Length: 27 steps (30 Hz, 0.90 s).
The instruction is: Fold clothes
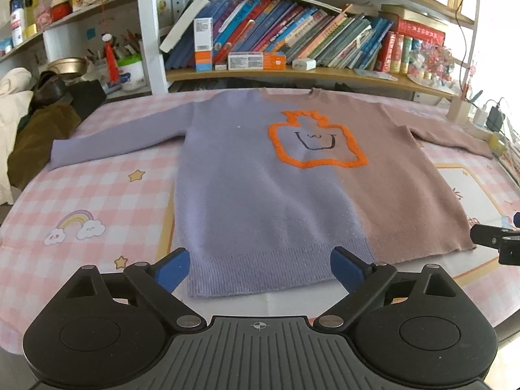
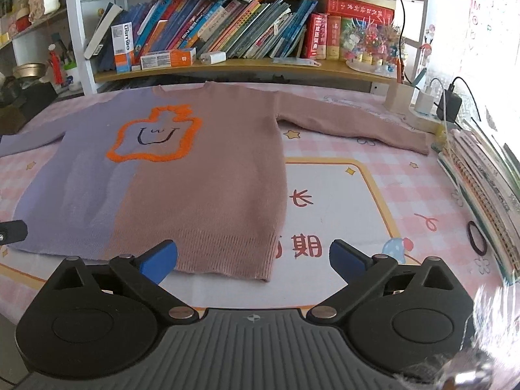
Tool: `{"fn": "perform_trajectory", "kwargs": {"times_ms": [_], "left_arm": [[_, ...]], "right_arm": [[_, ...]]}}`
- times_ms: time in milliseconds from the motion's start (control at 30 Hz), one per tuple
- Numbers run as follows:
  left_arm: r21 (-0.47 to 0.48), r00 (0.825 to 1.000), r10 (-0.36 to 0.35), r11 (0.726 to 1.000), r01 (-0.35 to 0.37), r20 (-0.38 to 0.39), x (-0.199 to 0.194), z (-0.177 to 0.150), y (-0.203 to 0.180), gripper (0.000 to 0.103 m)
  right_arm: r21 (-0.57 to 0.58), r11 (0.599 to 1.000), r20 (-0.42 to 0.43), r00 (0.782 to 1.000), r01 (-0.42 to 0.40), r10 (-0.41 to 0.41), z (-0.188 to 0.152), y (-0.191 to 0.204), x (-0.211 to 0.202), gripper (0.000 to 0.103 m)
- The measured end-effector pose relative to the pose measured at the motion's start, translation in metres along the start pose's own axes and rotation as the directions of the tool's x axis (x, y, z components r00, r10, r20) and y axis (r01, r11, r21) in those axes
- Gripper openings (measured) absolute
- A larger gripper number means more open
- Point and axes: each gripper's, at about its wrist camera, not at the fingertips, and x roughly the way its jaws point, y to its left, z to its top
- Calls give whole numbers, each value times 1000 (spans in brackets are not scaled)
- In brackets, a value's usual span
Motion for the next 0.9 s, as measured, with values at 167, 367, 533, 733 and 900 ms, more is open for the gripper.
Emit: {"fn": "perform_trajectory", "kwargs": {"times_ms": [167,367,533,733,900], "left_arm": [[-13,1000,17,1000,-17,-12,1,0,1,96],[6,1000,11,1000,-11,-18,6,3,10,96],[20,1000,-2,1000,3,-28,15,10,30,96],[28,999,-29,999,30,-27,25,25,67,96],[26,999,-38,999,39,-27,37,34,104,96]], "right_arm": [[-5,1000,-7,1000,-21,21,2,-2,7,101],[13,1000,-20,1000,-18,18,5,5,15,101],[61,998,-30,999,22,-20,8,19,20,101],[87,994,-33,998,63,-60,12,49,23,101],[105,990,-29,996,90,-87,15,77,24,101]]}}
